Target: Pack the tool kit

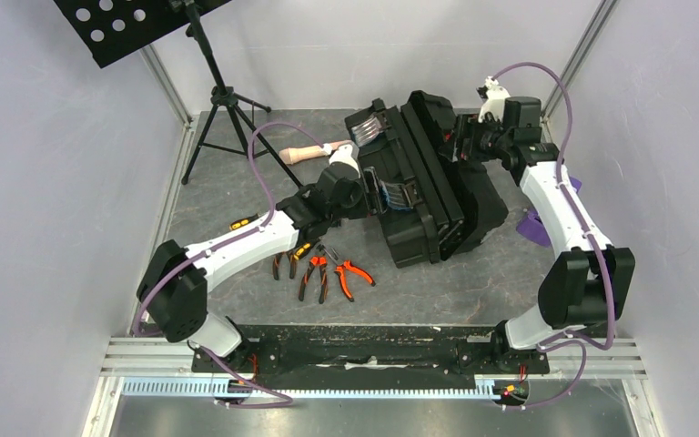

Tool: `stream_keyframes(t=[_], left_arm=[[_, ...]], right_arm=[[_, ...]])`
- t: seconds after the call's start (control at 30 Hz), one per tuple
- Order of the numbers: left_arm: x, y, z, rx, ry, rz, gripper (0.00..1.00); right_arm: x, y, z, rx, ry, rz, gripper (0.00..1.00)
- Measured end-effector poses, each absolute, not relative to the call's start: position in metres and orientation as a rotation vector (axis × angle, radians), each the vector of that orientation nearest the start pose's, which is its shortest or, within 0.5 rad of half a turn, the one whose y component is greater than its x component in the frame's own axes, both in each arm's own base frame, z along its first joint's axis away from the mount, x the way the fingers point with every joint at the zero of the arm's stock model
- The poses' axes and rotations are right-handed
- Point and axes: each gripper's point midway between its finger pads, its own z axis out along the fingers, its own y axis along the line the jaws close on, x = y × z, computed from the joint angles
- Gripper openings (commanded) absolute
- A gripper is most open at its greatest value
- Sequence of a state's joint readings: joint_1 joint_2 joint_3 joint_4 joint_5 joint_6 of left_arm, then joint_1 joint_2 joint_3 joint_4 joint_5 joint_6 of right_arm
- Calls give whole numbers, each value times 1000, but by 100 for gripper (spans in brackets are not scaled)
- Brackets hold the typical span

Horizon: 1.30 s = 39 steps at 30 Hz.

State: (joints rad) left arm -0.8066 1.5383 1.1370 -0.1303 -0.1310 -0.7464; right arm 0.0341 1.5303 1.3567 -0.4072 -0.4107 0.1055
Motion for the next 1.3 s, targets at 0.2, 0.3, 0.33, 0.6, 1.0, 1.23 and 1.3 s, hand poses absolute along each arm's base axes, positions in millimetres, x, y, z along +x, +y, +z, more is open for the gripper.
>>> stream_keyframes(t=[0.2, 0.3, 0.33, 0.6, 1.0, 1.23, 1.3], left_arm=[[308, -323, 173, -32, 2228, -726, 77], [304, -316, 171, -39, 2229, -707, 80], [302, -312, 170, -41, 2232, -697, 82], [263, -251, 134, -35, 2391, -441, 92], [285, -269, 253, -8, 2259, -513, 89], [339, -324, 285, 12, 2180, -560, 89], [353, -335, 272, 16, 2201, -538, 89]], right_arm=[[432, 103, 244, -247, 2118, 433, 71], [433, 97, 239, -252, 2134, 346, 69], [433, 95, 237, -252, 2141, 317, 69], [433, 86, 230, -269, 2166, 121, 67], [420, 69, 197, -304, 2182, -200, 61], [419, 67, 197, -313, 2141, -314, 56], [419, 68, 198, -322, 2131, -346, 53]])
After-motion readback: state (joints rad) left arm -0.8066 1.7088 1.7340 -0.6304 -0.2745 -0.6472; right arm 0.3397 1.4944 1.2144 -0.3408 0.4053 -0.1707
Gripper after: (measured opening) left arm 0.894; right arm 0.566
